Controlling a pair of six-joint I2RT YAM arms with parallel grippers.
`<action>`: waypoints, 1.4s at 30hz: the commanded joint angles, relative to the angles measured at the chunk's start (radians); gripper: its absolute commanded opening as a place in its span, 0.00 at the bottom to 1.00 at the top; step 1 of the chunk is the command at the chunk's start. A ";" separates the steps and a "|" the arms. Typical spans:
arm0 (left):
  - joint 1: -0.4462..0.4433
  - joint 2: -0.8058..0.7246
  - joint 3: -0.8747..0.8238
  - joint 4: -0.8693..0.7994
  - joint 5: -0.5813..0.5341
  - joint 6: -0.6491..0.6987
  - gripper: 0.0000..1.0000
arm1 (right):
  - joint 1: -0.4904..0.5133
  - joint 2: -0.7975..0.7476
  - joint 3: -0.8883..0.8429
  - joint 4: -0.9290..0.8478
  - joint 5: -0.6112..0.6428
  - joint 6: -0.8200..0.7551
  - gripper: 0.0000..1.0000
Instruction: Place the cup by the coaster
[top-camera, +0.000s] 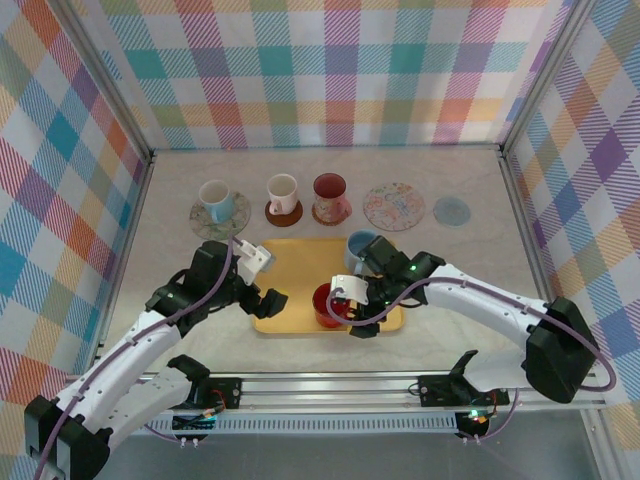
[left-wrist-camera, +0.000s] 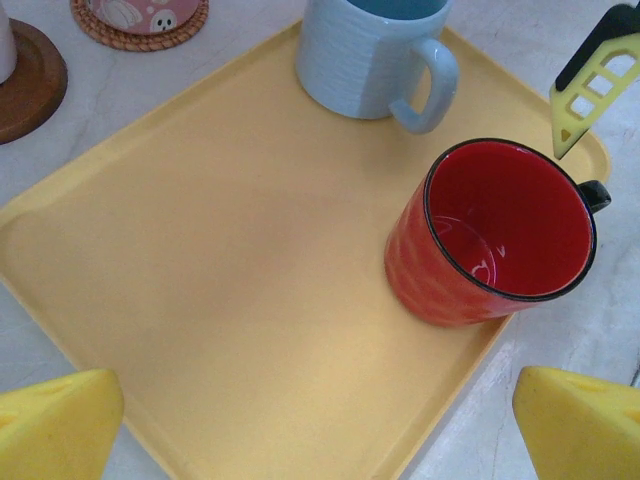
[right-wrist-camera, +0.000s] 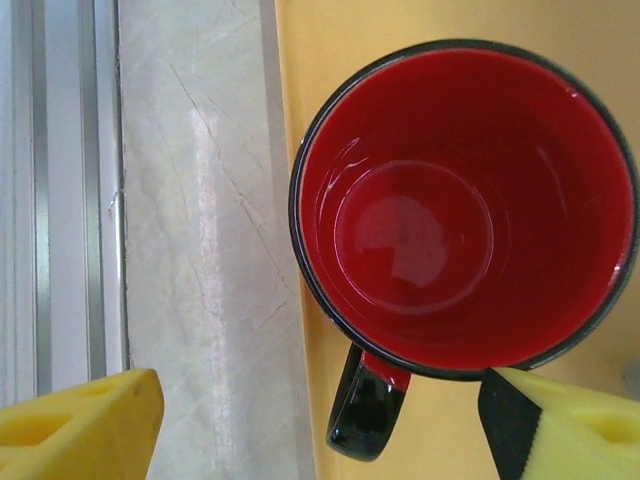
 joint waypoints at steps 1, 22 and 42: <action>-0.013 -0.018 -0.013 0.027 -0.009 0.017 1.00 | 0.010 0.030 -0.018 0.043 0.002 0.027 0.80; -0.013 -0.002 -0.016 0.059 -0.046 0.028 1.00 | 0.017 0.061 -0.007 0.098 0.082 0.053 0.74; -0.013 -0.014 -0.013 0.046 -0.043 0.026 1.00 | 0.018 0.149 0.013 0.129 0.140 -0.005 0.77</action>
